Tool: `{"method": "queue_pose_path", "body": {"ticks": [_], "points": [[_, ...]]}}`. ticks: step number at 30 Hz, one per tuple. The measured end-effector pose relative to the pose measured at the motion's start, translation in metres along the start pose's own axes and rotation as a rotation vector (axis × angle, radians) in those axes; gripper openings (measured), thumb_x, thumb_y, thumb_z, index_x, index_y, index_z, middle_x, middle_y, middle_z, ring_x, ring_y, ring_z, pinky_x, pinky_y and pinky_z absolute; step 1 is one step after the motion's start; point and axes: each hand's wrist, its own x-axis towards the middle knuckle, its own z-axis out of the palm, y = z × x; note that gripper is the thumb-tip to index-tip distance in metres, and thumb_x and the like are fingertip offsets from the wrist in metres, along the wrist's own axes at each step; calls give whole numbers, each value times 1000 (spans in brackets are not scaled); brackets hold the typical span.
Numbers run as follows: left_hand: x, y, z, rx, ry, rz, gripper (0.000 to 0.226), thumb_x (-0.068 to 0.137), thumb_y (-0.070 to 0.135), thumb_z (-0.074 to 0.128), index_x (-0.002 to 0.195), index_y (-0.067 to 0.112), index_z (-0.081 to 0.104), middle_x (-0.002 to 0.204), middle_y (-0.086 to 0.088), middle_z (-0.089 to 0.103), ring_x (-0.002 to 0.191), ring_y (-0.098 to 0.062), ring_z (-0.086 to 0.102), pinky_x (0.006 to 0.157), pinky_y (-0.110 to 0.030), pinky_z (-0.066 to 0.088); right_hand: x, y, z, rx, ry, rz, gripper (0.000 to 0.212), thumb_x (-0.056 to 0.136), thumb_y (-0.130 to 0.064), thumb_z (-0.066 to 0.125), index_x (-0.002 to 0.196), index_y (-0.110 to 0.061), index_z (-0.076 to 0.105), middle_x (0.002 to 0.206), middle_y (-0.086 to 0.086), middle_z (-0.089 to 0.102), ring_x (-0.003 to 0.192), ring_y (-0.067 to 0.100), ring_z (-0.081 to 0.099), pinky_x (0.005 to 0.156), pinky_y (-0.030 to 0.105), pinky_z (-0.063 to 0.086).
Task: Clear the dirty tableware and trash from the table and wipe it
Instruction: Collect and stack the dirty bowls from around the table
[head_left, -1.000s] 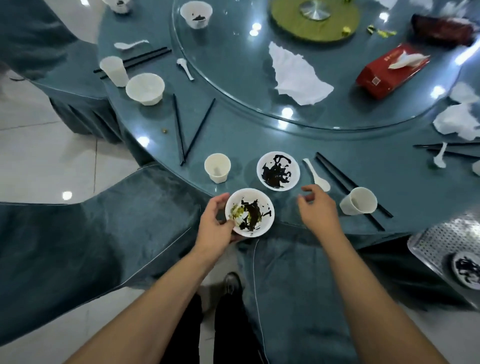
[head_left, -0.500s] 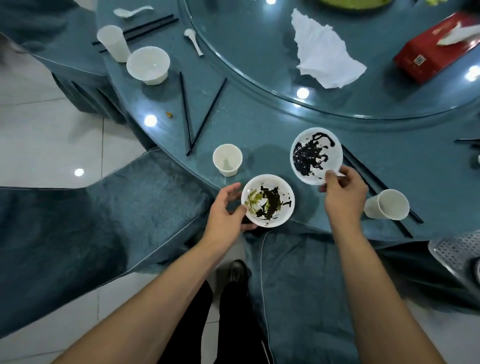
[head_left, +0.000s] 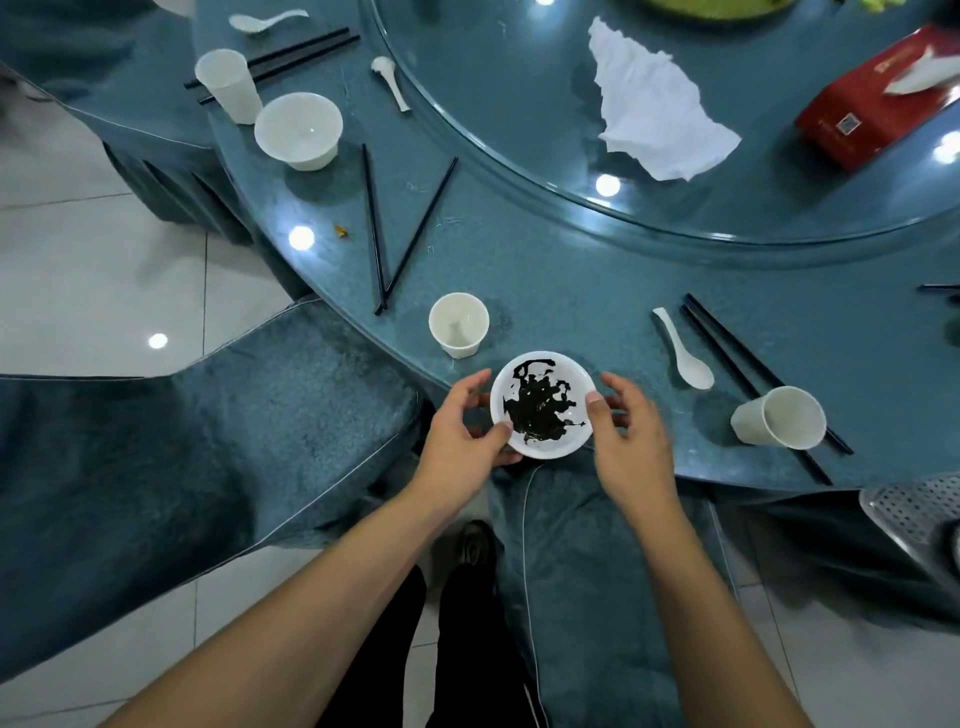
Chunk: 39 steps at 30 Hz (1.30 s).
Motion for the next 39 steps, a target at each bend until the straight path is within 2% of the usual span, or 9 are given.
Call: {"method": "queue_pose_path", "body": {"ticks": [3, 8, 13, 16, 21, 24, 28, 35, 39], "points": [[0, -1, 1, 58, -33, 32, 62, 90, -15, 59, 136, 26, 54, 129, 2, 61, 97, -29, 73, 70, -38, 63, -5, 1, 5, 49, -29, 13, 26, 101, -33, 55, 124, -28, 64, 116, -6, 69, 105, 12, 64, 98, 44, 52], [-16, 10, -8, 118, -43, 105, 69, 86, -19, 56, 134, 30, 58, 126, 3, 64, 91, -25, 74, 71, -42, 64, -21, -5, 5, 102, -26, 60, 41, 89, -51, 52, 124, -32, 64, 116, -10, 69, 106, 10, 65, 97, 43, 53], [-59, 38, -44, 110, 15, 166, 72, 83, -22, 56, 131, 32, 61, 110, 14, 70, 92, -21, 72, 73, -47, 64, -44, -41, 14, 156, -93, -7, 16, 98, -27, 61, 111, -30, 70, 104, -8, 73, 95, 9, 68, 91, 40, 56], [-91, 58, -78, 93, 85, 186, 71, 83, -23, 56, 125, 33, 63, 107, 18, 70, 88, -20, 73, 65, -37, 63, -66, -77, 26, 145, -163, -96, 15, 98, -24, 62, 101, -37, 68, 99, -10, 73, 89, 6, 68, 87, 33, 56], [-145, 83, -157, 71, 229, 215, 70, 81, -23, 58, 120, 34, 68, 109, 7, 71, 79, -19, 74, 66, -46, 64, -113, -137, 67, 37, -237, -319, 11, 96, -35, 61, 104, -42, 66, 102, -17, 68, 97, 2, 64, 89, 29, 53], [-176, 93, -214, 57, 301, 253, 69, 79, -24, 58, 119, 32, 69, 112, -1, 71, 84, -21, 75, 69, -48, 64, -144, -174, 100, -29, -267, -448, 26, 96, -49, 52, 116, -38, 64, 110, -20, 63, 106, 1, 61, 94, 28, 50], [-218, 103, -303, 16, 359, 291, 64, 81, -24, 59, 122, 25, 68, 112, -5, 69, 87, -14, 73, 61, -35, 62, -195, -213, 153, -167, -242, -611, 28, 99, -36, 55, 126, -32, 60, 116, -18, 58, 108, 2, 56, 98, 30, 48], [-273, 101, -448, -8, 438, 305, 63, 82, -16, 64, 121, 34, 67, 113, -2, 70, 95, -23, 72, 64, -38, 63, -289, -249, 251, -430, -147, -766, 42, 93, -38, 48, 130, -25, 59, 126, -9, 56, 109, 15, 54, 97, 39, 45], [-289, 106, -502, -5, 460, 275, 62, 84, -14, 61, 122, 34, 66, 113, -3, 68, 86, -26, 74, 64, -40, 63, -322, -264, 295, -502, -133, -793, 43, 91, -38, 47, 129, -22, 60, 125, -5, 58, 109, 19, 56, 96, 42, 47]]}}
